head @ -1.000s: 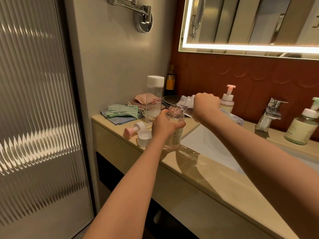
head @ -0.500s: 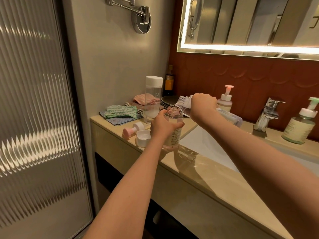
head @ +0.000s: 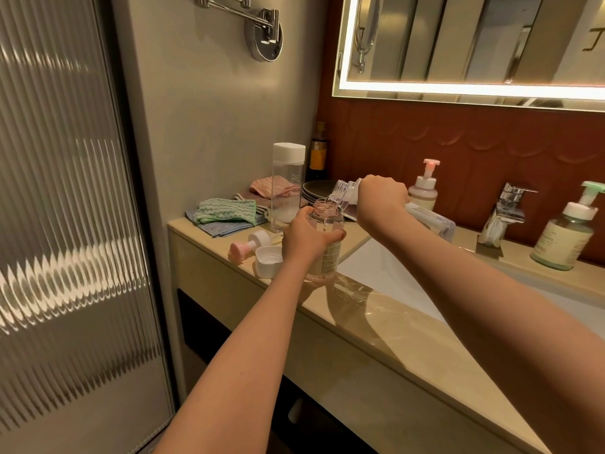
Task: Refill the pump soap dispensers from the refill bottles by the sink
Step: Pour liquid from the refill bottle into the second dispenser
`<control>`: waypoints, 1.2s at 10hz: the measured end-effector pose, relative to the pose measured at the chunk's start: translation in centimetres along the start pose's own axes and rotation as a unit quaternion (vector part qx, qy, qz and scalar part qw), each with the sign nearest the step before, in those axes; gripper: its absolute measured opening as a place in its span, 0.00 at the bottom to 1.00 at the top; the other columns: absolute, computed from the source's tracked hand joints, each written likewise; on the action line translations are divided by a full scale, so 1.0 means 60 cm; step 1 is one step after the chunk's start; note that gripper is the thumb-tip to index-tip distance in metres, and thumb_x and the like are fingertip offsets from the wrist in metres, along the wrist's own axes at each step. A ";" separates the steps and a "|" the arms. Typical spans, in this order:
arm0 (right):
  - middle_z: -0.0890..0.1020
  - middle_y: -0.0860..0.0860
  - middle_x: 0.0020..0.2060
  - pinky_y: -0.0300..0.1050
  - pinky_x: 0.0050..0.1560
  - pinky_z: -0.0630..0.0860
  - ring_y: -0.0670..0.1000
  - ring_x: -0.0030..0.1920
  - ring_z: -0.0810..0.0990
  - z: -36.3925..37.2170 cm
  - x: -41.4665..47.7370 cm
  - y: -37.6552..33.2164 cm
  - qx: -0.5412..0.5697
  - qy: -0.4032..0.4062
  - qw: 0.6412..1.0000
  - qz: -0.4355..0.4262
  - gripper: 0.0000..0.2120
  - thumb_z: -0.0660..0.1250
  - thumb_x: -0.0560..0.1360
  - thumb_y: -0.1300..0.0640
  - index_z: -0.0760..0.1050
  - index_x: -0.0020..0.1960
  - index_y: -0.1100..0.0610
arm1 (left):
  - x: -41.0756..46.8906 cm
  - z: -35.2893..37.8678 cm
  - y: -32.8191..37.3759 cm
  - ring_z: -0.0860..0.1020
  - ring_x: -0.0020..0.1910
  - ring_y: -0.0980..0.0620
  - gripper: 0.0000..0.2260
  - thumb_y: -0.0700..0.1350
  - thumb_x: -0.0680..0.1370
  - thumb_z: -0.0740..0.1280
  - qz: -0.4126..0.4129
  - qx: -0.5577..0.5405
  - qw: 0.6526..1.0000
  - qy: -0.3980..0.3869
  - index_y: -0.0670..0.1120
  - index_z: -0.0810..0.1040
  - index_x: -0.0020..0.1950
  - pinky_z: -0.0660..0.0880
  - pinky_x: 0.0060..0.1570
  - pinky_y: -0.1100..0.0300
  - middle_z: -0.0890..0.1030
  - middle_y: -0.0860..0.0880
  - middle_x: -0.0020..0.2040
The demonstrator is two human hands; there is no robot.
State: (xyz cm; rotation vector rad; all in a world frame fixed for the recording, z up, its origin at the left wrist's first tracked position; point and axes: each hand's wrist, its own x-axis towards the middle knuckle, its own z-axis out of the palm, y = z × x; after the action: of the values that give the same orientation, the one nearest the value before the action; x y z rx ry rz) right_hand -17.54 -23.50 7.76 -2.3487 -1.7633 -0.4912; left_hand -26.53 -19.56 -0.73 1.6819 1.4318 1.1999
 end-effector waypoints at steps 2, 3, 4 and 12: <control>0.79 0.56 0.56 0.55 0.61 0.73 0.59 0.58 0.77 -0.001 0.000 -0.002 0.011 -0.002 1.000 -0.001 0.17 0.69 0.75 0.60 0.73 0.62 0.62 | -0.003 -0.001 0.002 0.68 0.67 0.45 0.37 0.53 0.69 0.74 0.000 0.003 1.000 0.003 0.47 0.62 0.73 0.71 0.57 0.52 0.69 0.46 0.70; 0.79 0.56 0.55 0.55 0.61 0.73 0.58 0.57 0.78 0.001 -0.001 -0.002 0.004 0.007 1.000 -0.001 0.16 0.69 0.75 0.61 0.73 0.61 0.62 | -0.004 -0.001 0.003 0.68 0.67 0.45 0.37 0.53 0.69 0.74 -0.001 -0.001 1.000 0.002 0.47 0.62 0.73 0.71 0.57 0.52 0.69 0.46 0.70; 0.79 0.56 0.55 0.55 0.61 0.74 0.58 0.57 0.78 0.001 -0.001 -0.003 -0.001 0.005 1.000 -0.002 0.17 0.69 0.75 0.61 0.73 0.62 0.62 | -0.005 -0.002 0.005 0.68 0.67 0.45 0.37 0.53 0.69 0.74 -0.002 -0.001 1.000 0.001 0.47 0.62 0.73 0.71 0.57 0.52 0.69 0.46 0.70; 0.78 0.57 0.58 0.56 0.63 0.72 0.59 0.60 0.76 -0.001 -0.002 -0.003 0.005 -0.008 1.000 0.005 0.18 0.68 0.75 0.63 0.72 0.64 0.61 | -0.011 -0.004 0.008 0.68 0.67 0.44 0.36 0.52 0.70 0.74 -0.002 -0.008 1.000 -0.001 0.47 0.61 0.73 0.71 0.57 0.52 0.69 0.46 0.70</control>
State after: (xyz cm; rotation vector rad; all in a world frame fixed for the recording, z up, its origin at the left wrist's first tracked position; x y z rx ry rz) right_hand -17.75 -23.55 7.77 -2.3588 -1.7554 -0.4626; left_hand -26.57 -20.33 -0.38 1.6684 1.4207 1.2029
